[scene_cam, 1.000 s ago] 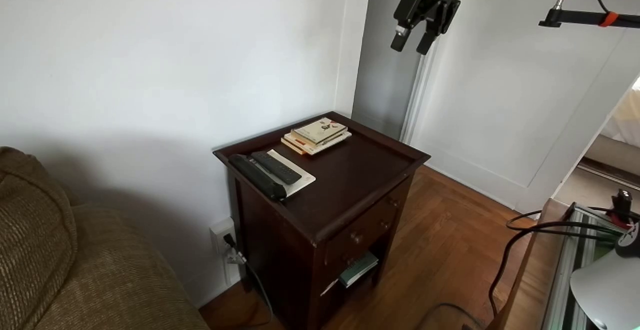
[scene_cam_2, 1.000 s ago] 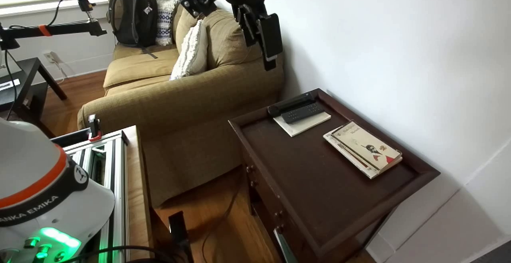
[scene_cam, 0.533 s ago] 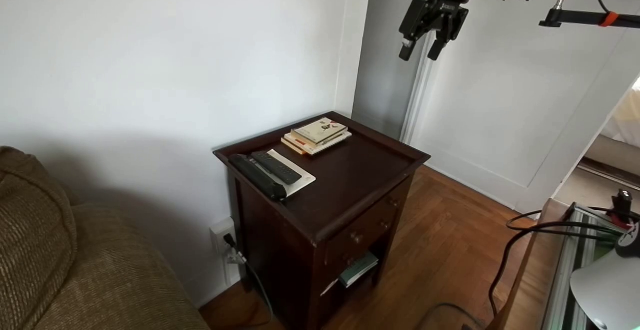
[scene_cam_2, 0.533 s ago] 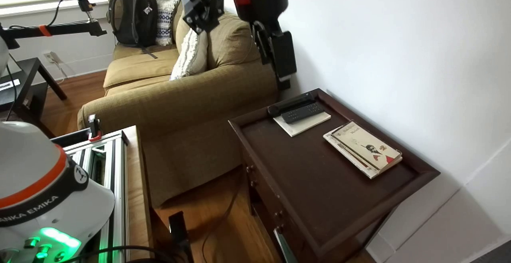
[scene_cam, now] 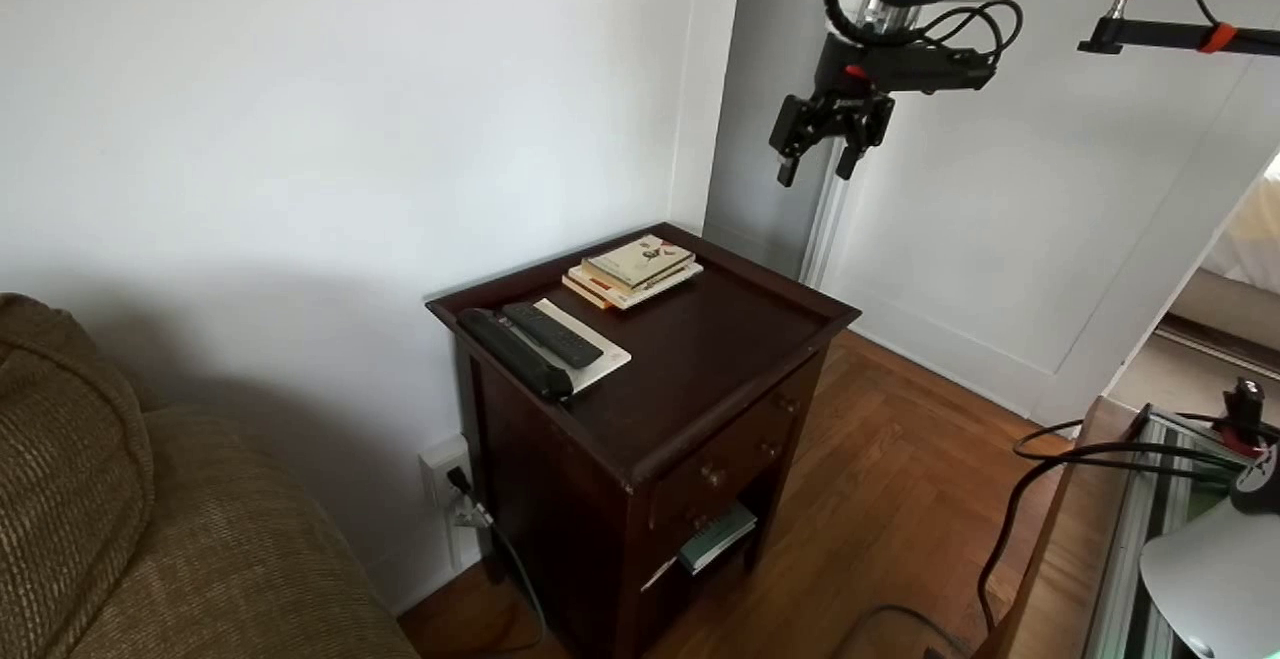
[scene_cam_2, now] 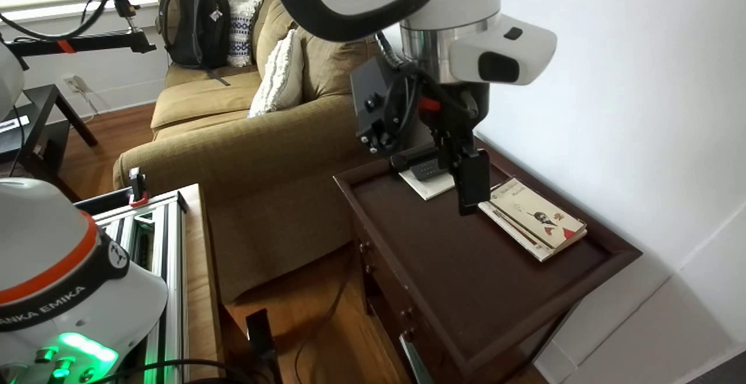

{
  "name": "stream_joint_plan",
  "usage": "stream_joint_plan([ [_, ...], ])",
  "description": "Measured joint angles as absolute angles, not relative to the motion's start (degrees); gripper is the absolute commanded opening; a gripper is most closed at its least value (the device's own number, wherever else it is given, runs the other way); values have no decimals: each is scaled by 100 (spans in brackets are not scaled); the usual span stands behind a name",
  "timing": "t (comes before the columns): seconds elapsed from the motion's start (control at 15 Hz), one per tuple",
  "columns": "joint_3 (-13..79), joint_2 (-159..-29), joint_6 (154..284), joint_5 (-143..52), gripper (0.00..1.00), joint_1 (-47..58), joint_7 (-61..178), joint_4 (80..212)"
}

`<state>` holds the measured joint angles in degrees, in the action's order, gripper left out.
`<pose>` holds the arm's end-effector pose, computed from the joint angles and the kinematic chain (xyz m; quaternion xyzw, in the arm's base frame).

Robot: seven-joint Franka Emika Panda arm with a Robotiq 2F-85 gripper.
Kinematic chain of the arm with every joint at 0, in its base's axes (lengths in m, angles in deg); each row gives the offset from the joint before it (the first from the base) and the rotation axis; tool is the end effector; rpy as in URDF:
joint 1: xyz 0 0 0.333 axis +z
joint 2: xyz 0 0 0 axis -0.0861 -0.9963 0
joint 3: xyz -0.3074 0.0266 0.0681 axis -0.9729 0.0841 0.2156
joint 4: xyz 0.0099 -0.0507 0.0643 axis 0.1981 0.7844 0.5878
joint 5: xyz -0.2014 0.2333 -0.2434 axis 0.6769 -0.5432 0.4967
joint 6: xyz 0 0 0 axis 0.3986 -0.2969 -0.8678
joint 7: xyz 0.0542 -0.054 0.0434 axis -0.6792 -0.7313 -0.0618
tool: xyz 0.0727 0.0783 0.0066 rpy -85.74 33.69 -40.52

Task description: Place the top two books in front of the table

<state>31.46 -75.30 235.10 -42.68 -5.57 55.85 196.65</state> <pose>0.4616 -0.1303 0.3137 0.9829 -0.1632 0.0795 0.0322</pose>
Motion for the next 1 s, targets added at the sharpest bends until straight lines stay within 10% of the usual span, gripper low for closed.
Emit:
stream_joint_plan([
  [1.0,3087,-8750,23838,-4097,100,-241,5124,18823],
])
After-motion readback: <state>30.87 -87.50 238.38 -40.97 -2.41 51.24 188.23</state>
